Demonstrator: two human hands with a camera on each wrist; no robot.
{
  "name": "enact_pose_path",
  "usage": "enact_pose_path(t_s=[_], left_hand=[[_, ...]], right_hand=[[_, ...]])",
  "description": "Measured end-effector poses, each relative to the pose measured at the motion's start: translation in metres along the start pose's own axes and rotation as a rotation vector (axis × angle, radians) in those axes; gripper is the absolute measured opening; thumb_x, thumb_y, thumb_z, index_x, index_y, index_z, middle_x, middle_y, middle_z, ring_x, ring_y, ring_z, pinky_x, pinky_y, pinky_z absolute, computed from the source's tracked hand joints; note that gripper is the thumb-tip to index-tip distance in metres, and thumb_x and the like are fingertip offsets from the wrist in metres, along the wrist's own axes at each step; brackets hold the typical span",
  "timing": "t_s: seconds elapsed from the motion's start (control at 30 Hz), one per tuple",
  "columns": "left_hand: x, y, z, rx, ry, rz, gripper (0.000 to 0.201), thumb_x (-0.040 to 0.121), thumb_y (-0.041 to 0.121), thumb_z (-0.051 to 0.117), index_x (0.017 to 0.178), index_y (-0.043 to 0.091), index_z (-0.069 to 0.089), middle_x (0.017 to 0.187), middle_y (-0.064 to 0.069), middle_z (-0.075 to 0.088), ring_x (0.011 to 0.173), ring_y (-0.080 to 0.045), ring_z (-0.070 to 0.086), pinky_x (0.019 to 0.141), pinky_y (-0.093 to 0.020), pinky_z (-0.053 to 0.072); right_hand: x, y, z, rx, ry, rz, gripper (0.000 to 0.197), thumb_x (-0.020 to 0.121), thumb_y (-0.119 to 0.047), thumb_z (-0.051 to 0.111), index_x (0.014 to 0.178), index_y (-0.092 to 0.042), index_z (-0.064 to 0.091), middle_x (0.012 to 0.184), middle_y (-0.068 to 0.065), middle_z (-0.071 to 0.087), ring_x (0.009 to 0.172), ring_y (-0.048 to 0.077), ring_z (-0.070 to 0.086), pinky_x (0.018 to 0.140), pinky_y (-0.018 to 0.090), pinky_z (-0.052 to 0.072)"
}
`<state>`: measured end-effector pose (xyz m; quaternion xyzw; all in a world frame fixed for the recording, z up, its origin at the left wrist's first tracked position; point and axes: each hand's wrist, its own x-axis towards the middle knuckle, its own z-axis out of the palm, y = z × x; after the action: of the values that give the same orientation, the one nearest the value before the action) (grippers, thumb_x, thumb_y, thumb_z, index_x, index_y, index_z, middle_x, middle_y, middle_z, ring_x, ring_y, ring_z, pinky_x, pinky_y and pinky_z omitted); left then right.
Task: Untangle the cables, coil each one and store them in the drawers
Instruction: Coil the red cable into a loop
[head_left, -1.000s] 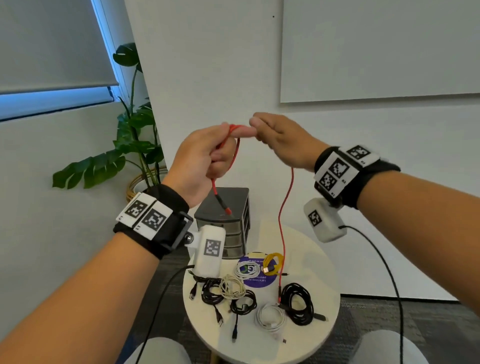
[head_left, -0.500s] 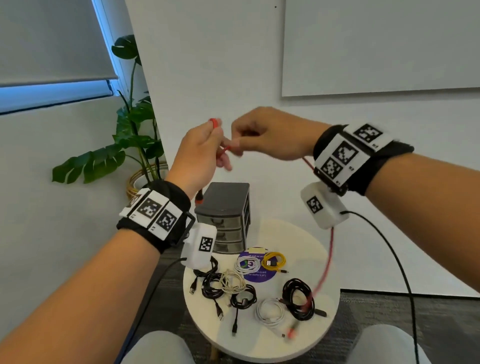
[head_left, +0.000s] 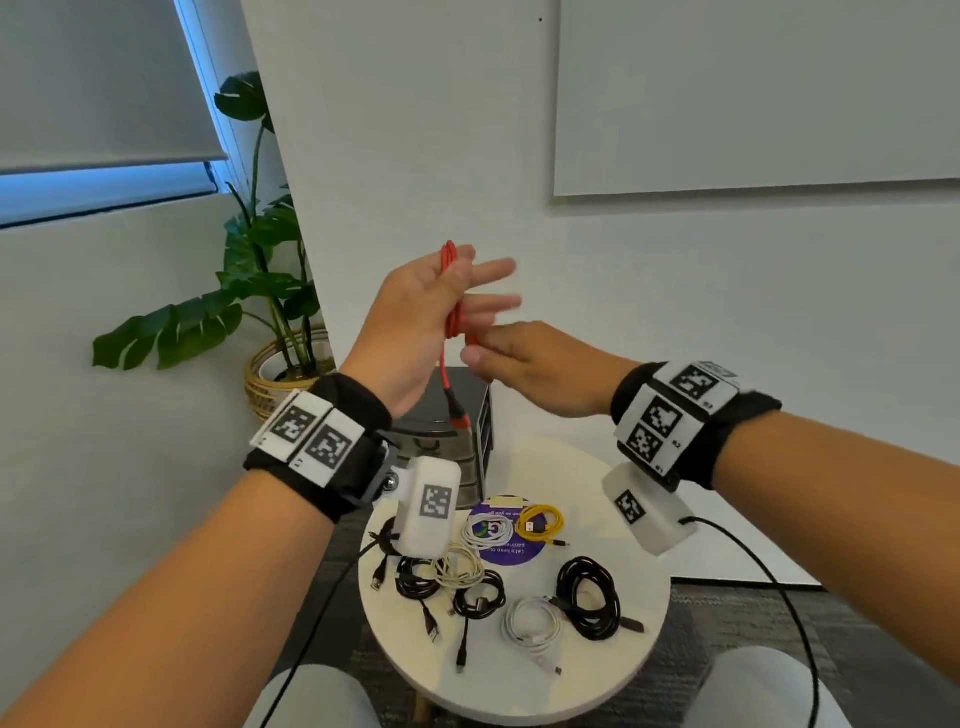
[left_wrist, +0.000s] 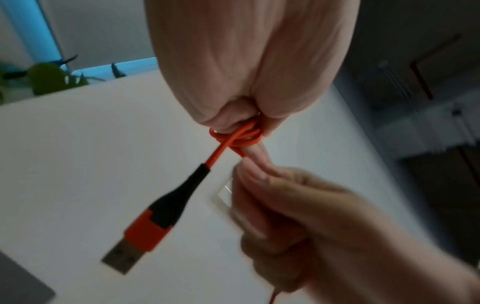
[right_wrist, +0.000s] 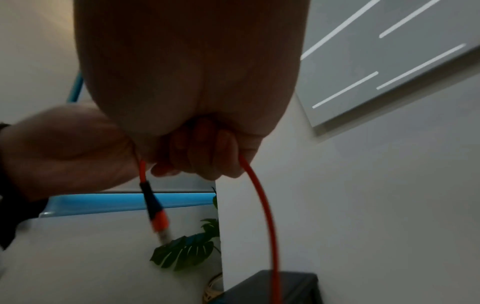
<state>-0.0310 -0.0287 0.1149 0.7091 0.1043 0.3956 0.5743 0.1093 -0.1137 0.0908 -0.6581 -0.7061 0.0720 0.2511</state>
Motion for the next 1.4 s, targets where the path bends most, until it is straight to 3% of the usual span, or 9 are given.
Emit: enact_pose_path(t_s=[0.1, 0.2, 0.3, 0.53, 0.67, 0.8, 0.9, 1.1, 1.4], left_hand=[[-0.001, -0.015, -0.001, 0.175, -0.022, -0.009, 0.042, 0.112, 0.019, 0.035, 0.153, 0.008, 0.035, 0.132, -0.003, 0.067, 0.107, -0.006, 0.071, 0.086, -0.016, 0.055], [0.001, -0.018, -0.006, 0.501, -0.057, 0.033, 0.032, 0.112, 0.020, 0.036, 0.136, 0.008, 0.053, 0.106, 0.007, 0.072, 0.086, 0.005, 0.070, 0.080, -0.012, 0.054], [0.003, -0.017, -0.013, 0.575, -0.154, -0.013, 0.025, 0.111, 0.020, 0.036, 0.113, 0.010, 0.059, 0.075, 0.002, 0.066, 0.060, -0.014, 0.062, 0.066, -0.026, 0.051], [-0.011, -0.007, -0.015, 0.123, -0.305, -0.204, 0.051, 0.112, 0.027, 0.032, 0.119, -0.006, 0.069, 0.063, -0.003, 0.020, 0.050, -0.007, 0.024, 0.053, -0.028, 0.011], [-0.009, -0.009, -0.005, -0.077, -0.222, -0.128, 0.045, 0.111, 0.025, 0.035, 0.128, -0.007, 0.062, 0.064, 0.000, 0.038, 0.051, -0.009, 0.024, 0.049, -0.021, 0.021], [-0.007, -0.019, 0.008, -0.109, 0.013, -0.106, 0.037, 0.110, 0.026, 0.041, 0.124, -0.004, 0.058, 0.093, -0.008, 0.077, 0.063, -0.012, 0.065, 0.066, -0.022, 0.047], [-0.006, -0.026, 0.010, -0.087, 0.074, -0.143, 0.028, 0.110, 0.023, 0.041, 0.115, 0.002, 0.059, 0.105, -0.012, 0.078, 0.094, -0.018, 0.076, 0.076, -0.022, 0.057], [-0.006, -0.033, 0.006, 0.411, -0.011, -0.120, 0.044, 0.107, 0.027, 0.049, 0.091, -0.012, 0.064, 0.072, -0.013, 0.058, 0.066, -0.022, 0.052, 0.069, -0.039, 0.048], [-0.020, -0.023, 0.013, -0.060, -0.199, -0.322, 0.039, 0.104, 0.012, 0.030, 0.085, 0.000, 0.062, 0.061, -0.013, 0.059, 0.054, -0.023, 0.046, 0.056, -0.030, 0.040]], right_hand=[[-0.002, -0.007, -0.007, -0.114, -0.075, -0.045, 0.036, 0.108, -0.031, 0.043, 0.082, -0.014, 0.061, 0.074, -0.003, 0.060, 0.067, 0.010, 0.053, 0.067, 0.023, 0.039], [-0.005, -0.006, -0.023, -0.169, -0.062, -0.117, 0.030, 0.108, -0.028, 0.047, 0.082, -0.037, 0.059, 0.072, -0.021, 0.058, 0.074, 0.005, 0.056, 0.069, 0.023, 0.036], [-0.002, 0.004, -0.034, -0.219, 0.029, -0.146, 0.028, 0.106, -0.034, 0.048, 0.081, -0.024, 0.055, 0.065, -0.011, 0.049, 0.061, 0.004, 0.045, 0.059, 0.020, 0.030], [-0.013, 0.041, -0.037, -0.133, 0.179, -0.011, 0.034, 0.109, -0.036, 0.038, 0.076, -0.028, 0.039, 0.067, -0.008, 0.043, 0.062, 0.011, 0.040, 0.062, 0.026, 0.031], [-0.023, 0.040, 0.000, -0.020, 0.126, 0.053, 0.036, 0.110, -0.034, 0.035, 0.075, -0.029, 0.040, 0.069, -0.009, 0.044, 0.064, 0.009, 0.041, 0.065, 0.026, 0.035], [-0.026, 0.020, 0.023, -0.175, 0.023, 0.001, 0.028, 0.110, -0.036, 0.036, 0.084, -0.031, 0.044, 0.074, -0.006, 0.059, 0.066, 0.008, 0.053, 0.066, 0.031, 0.042], [-0.024, 0.004, 0.014, -0.400, 0.031, -0.066, 0.024, 0.109, -0.035, 0.038, 0.097, -0.025, 0.056, 0.083, -0.007, 0.064, 0.073, 0.017, 0.060, 0.060, 0.029, 0.039], [-0.020, -0.016, -0.026, -0.455, 0.096, -0.241, 0.010, 0.099, -0.027, 0.060, 0.104, -0.022, 0.067, 0.073, -0.014, 0.057, 0.062, 0.005, 0.048, 0.058, 0.021, 0.031], [-0.016, -0.005, -0.025, -0.274, 0.171, -0.233, 0.035, 0.093, -0.036, 0.071, 0.122, -0.021, 0.059, 0.104, -0.004, 0.052, 0.084, 0.011, 0.049, 0.073, 0.022, 0.042]])
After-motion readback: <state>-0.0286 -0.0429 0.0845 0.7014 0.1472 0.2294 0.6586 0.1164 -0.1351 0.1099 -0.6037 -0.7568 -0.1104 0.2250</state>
